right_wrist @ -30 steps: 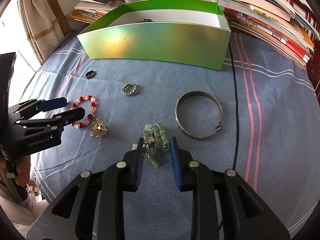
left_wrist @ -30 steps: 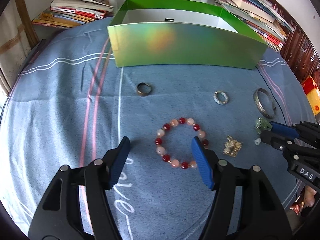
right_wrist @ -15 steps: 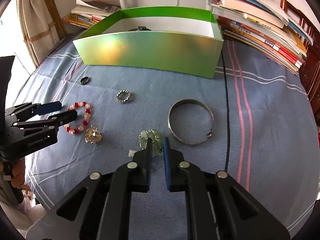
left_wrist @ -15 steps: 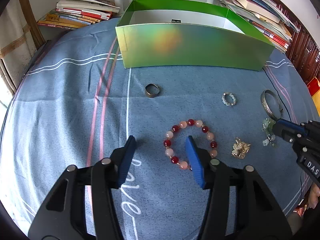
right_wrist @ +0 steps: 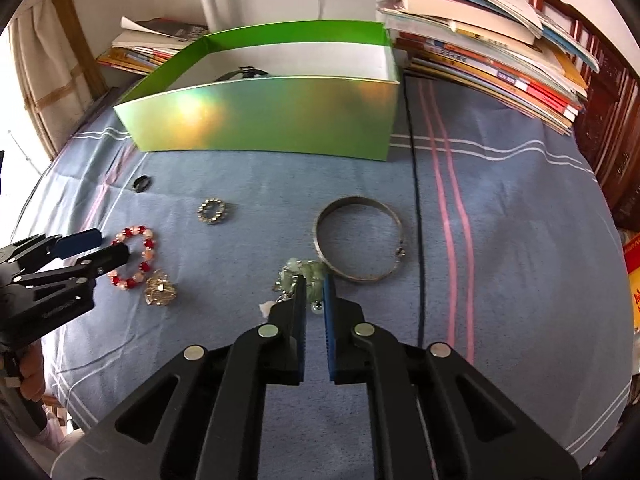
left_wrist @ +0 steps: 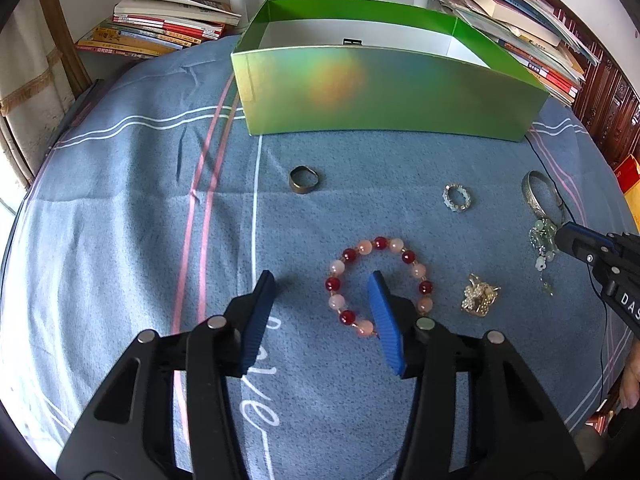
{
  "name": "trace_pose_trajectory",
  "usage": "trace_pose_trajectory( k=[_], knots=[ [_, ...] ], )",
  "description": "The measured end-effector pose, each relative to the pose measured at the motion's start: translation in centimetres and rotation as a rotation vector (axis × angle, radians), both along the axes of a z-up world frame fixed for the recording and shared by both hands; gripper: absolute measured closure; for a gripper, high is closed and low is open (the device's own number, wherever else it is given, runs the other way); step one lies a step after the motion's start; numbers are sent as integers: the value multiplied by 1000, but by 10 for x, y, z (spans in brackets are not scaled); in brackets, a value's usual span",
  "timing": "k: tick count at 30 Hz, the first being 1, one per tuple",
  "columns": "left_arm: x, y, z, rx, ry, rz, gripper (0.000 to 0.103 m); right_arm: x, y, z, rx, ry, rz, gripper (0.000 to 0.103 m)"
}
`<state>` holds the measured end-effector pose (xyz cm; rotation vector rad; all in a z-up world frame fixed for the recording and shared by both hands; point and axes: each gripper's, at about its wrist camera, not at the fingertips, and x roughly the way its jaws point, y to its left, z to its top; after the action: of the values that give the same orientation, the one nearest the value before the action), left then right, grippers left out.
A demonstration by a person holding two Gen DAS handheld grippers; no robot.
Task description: Organize jewelry
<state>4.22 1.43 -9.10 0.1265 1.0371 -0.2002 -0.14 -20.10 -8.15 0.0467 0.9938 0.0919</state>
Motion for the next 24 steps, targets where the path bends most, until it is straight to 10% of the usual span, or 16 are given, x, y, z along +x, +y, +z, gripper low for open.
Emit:
trace_pose_trajectory(
  k=[24],
  knots=[
    [-1, -3, -4, 5, 2, -11, 35, -5, 21, 1, 33, 13, 91, 78]
  ],
)
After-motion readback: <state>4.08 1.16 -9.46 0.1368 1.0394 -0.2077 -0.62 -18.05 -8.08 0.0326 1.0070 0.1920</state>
